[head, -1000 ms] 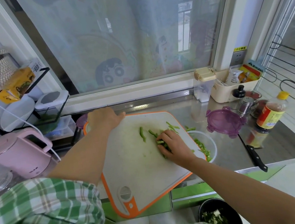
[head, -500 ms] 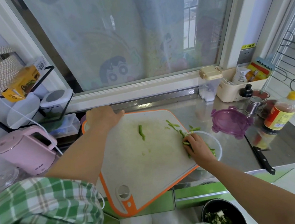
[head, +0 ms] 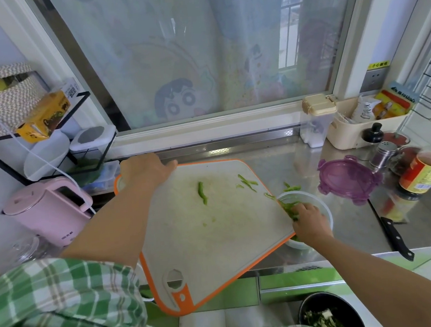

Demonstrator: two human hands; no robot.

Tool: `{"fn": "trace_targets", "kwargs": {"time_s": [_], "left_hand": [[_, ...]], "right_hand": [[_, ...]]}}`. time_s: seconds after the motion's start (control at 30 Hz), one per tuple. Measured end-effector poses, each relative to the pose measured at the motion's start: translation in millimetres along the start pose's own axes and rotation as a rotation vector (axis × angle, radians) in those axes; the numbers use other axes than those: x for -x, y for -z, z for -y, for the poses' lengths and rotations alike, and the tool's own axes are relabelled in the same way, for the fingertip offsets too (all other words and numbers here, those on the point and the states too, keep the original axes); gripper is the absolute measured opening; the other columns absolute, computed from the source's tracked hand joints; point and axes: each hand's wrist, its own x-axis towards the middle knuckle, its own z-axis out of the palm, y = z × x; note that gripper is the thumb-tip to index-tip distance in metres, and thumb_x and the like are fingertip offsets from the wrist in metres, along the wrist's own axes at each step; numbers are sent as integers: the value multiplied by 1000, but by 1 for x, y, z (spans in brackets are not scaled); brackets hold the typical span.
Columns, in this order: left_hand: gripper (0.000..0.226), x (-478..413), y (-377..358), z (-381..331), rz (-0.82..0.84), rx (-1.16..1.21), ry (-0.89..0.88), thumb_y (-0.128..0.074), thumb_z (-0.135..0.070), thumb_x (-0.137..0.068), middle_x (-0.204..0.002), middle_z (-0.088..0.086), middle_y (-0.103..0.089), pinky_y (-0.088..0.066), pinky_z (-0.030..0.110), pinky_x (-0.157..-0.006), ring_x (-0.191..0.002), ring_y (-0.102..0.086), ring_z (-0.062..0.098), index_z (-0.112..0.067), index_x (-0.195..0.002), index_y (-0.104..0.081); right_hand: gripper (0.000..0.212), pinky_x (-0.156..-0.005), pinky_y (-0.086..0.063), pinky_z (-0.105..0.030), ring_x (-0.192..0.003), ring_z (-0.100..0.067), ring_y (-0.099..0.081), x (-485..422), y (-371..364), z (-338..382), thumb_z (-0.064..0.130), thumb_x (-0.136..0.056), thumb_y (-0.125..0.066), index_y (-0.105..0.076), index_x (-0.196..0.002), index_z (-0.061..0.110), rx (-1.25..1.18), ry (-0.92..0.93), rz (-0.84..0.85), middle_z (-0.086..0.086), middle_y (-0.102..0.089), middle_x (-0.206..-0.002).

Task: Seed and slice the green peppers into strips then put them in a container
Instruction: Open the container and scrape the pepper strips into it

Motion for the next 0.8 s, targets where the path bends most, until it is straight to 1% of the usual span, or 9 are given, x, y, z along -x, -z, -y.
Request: {"fn": "trace_targets", "kwargs": {"time_s": [0.1,0.17,0.23,0.3,0.37,0.43,0.53,0.7,0.8], "left_hand": [[61,1,2,0,4,10,1,-36,-68,-90,-120,6,-65,-42,40,-97,-113,-58,29,-22,-117,-66],[63,2,1,0,17,26,-5,-35,-69,-90,-120,7,-65,-42,41,-96,-113,-57,30,-19,-115,-66],[66,2,1,-3,28,32,-21,-34,-69,-90,-120,8,-64,-41,39,-93,-113,-57,30,-16,-114,-65],[67,4,2,-7,42,37,-29,-34,-69,-91,-123,7,-63,-38,39,-93,-116,-56,29,-15,-118,-64],[70,4,1,-11,64,17,-20,-33,-71,-90,-127,7,-61,-37,40,-96,-119,-54,30,-15,-122,-61],[73,4,1,-15,88,-14,-11,-31,-72,-89,-129,6,-60,-38,42,-99,-121,-54,30,-16,-125,-60],[71,6,0,-16,93,-19,-27,-31,-70,-91,-131,5,-59,-35,38,-96,-122,-53,29,-16,-128,-59],[72,6,-4,-10,117,-37,-44,-32,-73,-90,-127,3,-61,-40,37,-94,-118,-56,28,-16,-126,-58],[73,6,-6,-7,124,-49,-54,-32,-74,-89,-125,4,-62,-42,38,-94,-116,-57,28,-15,-124,-59]], "right_hand": [[38,-95,-42,-40,-118,-29,-49,-1,12,15,13,-87,-53,-53,-126,14,-133,90,-121,-8,-49,-136],[44,-102,-39,-41,-130,-29,-43,-2,17,29,15,-92,-52,-46,-136,18,-238,254,-114,-5,-33,-152],[50,-109,-31,-39,-138,-25,-33,-3,21,49,20,-95,-49,-38,-144,20,-316,417,-107,-2,-21,-158],[56,-115,-26,-39,-143,-22,-26,-4,26,73,35,-95,-39,-32,-149,22,-372,529,-109,-1,-14,-160],[65,-117,-17,-37,-147,-17,-15,-5,30,94,50,-93,-21,-23,-152,25,-365,601,-83,2,-5,-161],[64,-118,-5,-33,-148,-11,-1,-3,29,106,55,-93,-12,-11,-152,31,-326,649,-34,6,4,-160],[60,-119,6,-32,-146,-6,11,0,24,107,51,-93,-7,-4,-151,37,-296,579,54,10,9,-159],[52,-119,8,-38,-147,-11,13,-2,10,83,43,-104,-11,0,-153,30,-171,310,123,6,11,-160],[55,-119,8,-39,-146,-13,16,2,5,63,44,-103,-11,2,-153,27,-129,209,169,4,15,-160]]}}
